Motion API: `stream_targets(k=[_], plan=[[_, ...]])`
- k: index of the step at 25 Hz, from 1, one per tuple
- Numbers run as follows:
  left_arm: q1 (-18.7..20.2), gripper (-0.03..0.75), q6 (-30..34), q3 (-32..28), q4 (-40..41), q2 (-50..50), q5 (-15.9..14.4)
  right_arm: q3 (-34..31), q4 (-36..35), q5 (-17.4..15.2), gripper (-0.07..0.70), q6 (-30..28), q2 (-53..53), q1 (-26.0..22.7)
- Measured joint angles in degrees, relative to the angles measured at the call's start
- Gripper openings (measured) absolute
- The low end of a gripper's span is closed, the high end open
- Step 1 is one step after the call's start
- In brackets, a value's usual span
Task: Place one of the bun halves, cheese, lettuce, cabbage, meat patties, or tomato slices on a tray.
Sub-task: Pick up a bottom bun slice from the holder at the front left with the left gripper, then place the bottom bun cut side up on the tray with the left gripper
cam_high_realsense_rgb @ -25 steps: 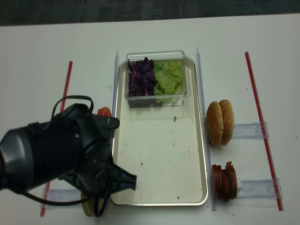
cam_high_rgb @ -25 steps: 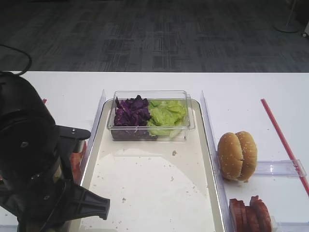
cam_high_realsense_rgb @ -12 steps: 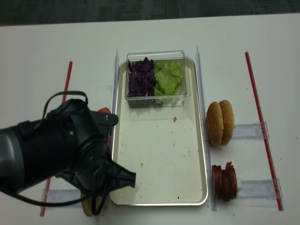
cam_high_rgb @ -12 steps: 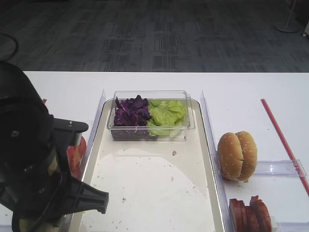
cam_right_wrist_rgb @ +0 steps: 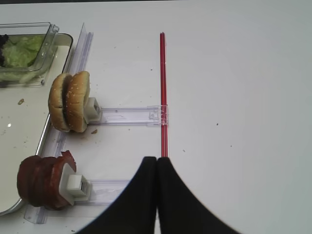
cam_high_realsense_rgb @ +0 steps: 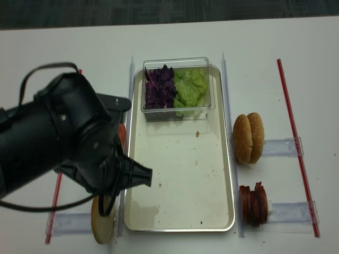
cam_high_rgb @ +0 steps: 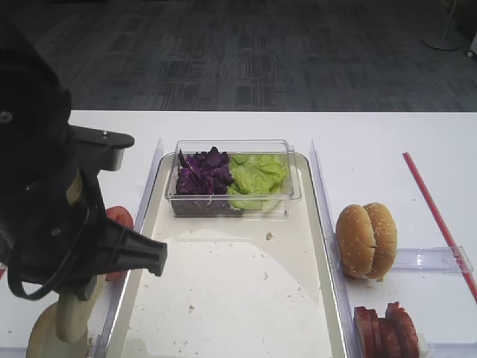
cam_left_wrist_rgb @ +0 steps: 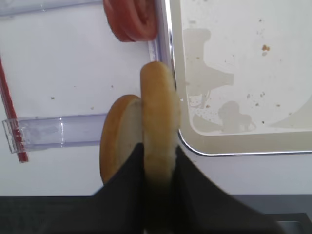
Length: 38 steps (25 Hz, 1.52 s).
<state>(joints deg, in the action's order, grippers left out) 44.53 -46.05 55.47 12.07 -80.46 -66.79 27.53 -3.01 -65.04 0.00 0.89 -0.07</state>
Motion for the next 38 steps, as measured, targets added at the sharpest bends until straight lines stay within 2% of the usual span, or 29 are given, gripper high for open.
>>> stream_targets(k=[6, 14, 23, 26, 31, 33, 38], plan=[[-5.20, 0.065, 5.05, 4.12, -0.70, 0.00, -2.48, 0.00, 0.00, 0.00, 0.364, 0.00, 0.00, 0.00], [-13.98, 0.065, 13.58, 5.91, -3.81, 0.00, -2.94, 0.00, 0.00, 0.00, 0.364, 0.00, 0.00, 0.00], [-16.14, 0.064, 18.49, 5.91, -5.75, 0.00, -3.02, 0.00, 0.00, 0.00, 0.364, 0.00, 0.00, 0.00], [-16.14, 0.064, 20.86, 5.91, -9.32, 0.00, -1.26, 0.00, 0.00, 0.00, 0.364, 0.00, 0.00, 0.00], [-16.14, 0.064, 26.53, 5.91, -19.60, 0.00, 4.83, 0.00, 0.00, 0.00, 0.364, 0.00, 0.00, 0.00], [-16.14, 0.064, 27.85, 5.91, -21.65, 0.00, 5.54, 0.00, 0.00, 0.00, 0.364, 0.00, 0.00, 0.00], [-16.14, 0.064, 36.89, 5.91, -34.70, 0.00, 10.63, 0.00, 0.00, 0.00, 0.364, 0.00, 0.00, 0.00]])
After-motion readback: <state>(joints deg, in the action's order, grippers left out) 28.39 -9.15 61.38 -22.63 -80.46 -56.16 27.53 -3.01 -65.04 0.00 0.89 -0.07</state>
